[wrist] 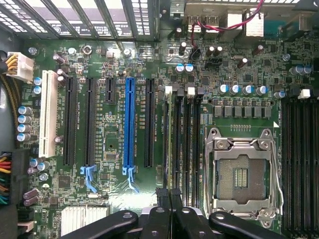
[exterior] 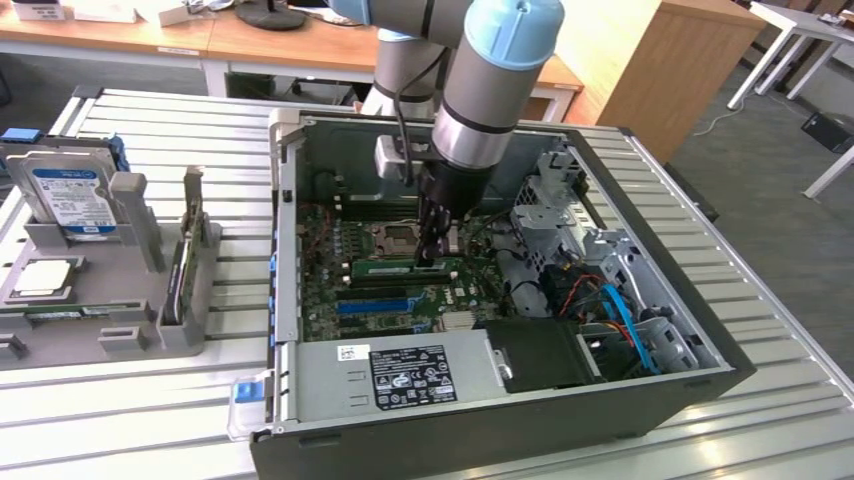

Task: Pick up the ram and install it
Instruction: 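Insert the ram into the slot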

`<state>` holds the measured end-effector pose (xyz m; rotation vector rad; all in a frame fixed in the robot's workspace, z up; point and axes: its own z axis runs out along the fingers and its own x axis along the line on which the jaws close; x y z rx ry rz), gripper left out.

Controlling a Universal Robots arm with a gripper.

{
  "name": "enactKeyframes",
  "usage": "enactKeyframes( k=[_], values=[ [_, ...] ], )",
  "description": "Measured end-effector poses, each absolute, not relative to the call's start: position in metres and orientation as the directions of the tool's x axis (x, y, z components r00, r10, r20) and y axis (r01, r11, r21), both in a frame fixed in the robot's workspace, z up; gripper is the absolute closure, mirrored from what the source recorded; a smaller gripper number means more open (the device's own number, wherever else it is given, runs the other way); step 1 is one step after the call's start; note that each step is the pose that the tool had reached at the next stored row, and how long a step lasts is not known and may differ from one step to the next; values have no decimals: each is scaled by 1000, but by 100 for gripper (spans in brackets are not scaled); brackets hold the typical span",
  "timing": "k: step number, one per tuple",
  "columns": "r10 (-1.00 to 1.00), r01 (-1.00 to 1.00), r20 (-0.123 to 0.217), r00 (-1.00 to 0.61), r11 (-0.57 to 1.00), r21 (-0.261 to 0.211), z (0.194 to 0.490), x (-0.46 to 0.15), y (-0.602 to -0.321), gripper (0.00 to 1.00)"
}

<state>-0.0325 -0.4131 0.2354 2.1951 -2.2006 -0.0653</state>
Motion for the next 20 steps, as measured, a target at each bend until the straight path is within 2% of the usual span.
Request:
enactKeyframes(
  k=[20],
  values=[
    [-1000, -999, -6, -4, 4, 53, 233, -32, -413, 89]
  ],
)
